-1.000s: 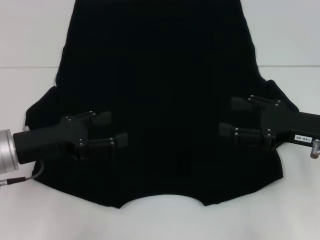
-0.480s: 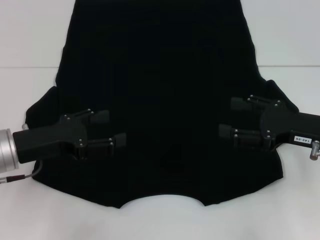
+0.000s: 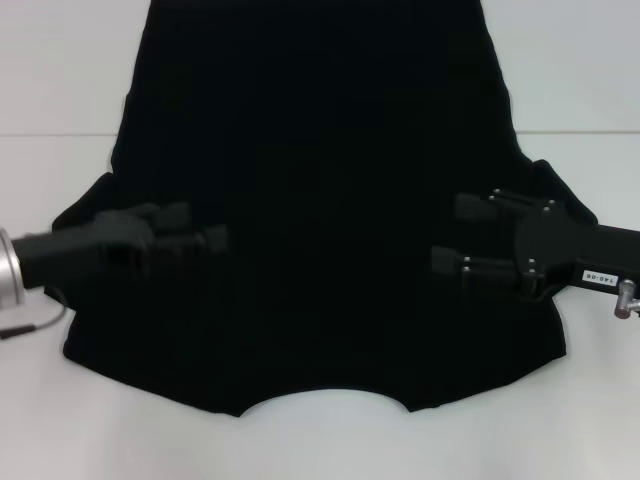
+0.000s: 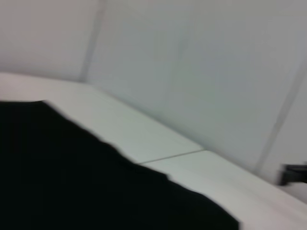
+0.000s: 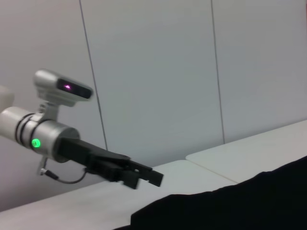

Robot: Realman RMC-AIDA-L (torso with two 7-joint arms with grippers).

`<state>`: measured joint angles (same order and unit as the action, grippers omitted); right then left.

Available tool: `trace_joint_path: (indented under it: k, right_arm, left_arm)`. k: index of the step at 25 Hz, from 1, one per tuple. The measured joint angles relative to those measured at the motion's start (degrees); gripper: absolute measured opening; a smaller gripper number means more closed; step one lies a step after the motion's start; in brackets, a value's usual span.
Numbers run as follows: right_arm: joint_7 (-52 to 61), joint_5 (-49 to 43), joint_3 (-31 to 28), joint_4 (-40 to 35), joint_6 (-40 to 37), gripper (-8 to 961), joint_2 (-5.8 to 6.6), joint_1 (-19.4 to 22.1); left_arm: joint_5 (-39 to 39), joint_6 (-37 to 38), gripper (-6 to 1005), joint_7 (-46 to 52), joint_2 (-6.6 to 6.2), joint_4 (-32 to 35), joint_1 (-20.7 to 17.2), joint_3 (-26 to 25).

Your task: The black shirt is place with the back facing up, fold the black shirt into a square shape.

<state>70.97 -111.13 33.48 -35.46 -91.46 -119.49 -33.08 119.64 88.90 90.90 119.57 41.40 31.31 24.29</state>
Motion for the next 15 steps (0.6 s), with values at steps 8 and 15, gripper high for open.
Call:
trace_joint_path:
  k: [8,15]
  right_arm:
    - [0.6,0.1,-0.4,2.4,0.2,877,-0.04,-1.5]
    - [1.0,0.1,0.0,4.0,1.2,877,-0.21,-3.3]
  left_arm:
    - [9.8,-7.4,905,26.3,-0.76,10.4,1.3,0.4]
    - [22.1,-7.9,904,38.4,-1.8,15.3,3.8,1.3]
